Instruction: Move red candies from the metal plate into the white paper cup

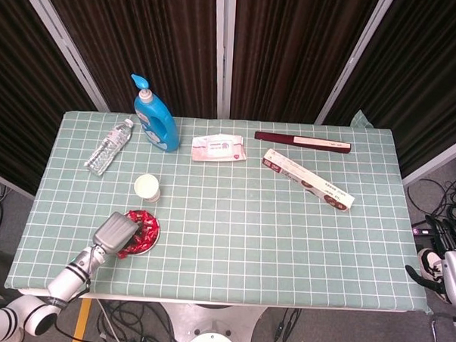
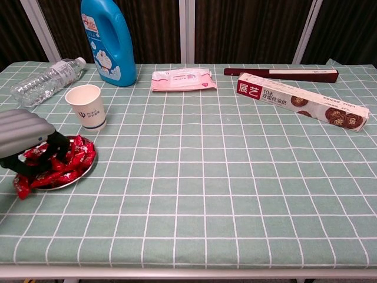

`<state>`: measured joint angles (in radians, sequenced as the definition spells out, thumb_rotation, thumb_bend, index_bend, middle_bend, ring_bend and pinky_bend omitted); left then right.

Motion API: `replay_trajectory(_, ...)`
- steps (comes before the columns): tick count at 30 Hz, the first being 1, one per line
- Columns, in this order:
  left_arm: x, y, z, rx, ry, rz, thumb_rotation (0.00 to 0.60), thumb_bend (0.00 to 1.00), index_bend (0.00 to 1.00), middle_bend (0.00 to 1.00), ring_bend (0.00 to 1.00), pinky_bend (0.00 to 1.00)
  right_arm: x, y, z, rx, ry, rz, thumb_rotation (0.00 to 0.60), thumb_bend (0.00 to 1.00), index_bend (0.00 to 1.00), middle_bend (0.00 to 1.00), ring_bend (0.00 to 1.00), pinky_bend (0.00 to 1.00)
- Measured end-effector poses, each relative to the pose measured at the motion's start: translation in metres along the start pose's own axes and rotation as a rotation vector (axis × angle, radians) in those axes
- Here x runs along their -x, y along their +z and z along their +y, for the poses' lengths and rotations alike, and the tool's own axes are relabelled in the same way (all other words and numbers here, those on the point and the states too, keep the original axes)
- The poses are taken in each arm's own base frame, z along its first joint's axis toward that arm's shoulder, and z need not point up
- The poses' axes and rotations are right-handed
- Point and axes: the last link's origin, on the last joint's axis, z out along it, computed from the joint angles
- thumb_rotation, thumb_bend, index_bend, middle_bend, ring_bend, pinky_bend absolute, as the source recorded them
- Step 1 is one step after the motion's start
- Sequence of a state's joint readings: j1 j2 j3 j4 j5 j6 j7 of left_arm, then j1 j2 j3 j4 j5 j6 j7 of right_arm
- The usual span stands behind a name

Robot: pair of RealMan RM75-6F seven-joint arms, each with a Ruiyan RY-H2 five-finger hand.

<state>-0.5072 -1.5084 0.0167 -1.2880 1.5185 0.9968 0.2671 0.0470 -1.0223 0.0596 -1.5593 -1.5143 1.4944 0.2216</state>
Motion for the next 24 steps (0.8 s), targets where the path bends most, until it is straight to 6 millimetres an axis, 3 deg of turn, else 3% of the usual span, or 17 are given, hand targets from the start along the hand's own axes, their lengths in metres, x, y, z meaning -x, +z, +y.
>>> replay_trajectory(12, -0.060, 0.013, -0.005, 0.014, -0.071, 0.138, 0.600, 0.59, 0.77, 0.77, 1.00, 1.00, 0.000, -0.002, 0.003, 0.011, 0.003, 0.004, 0.600, 0.10, 0.00, 0.11, 0.06, 0.36)
replay_trajectory(19, -0.087, 0.040, -0.017, -0.040, -0.064, 0.180, 0.600, 0.59, 0.76, 0.76, 0.99, 1.00, 0.000, -0.001, 0.004, 0.010, 0.001, 0.002, 0.600, 0.10, 0.00, 0.11, 0.06, 0.36)
replay_trajectory(24, -0.094, 0.059, -0.028, -0.095, -0.008, 0.180, 0.600, 0.59, 0.70, 0.73, 0.99, 1.00, 0.000, -0.002, 0.006, 0.023, 0.002, 0.002, 0.600, 0.10, 0.00, 0.11, 0.06, 0.36)
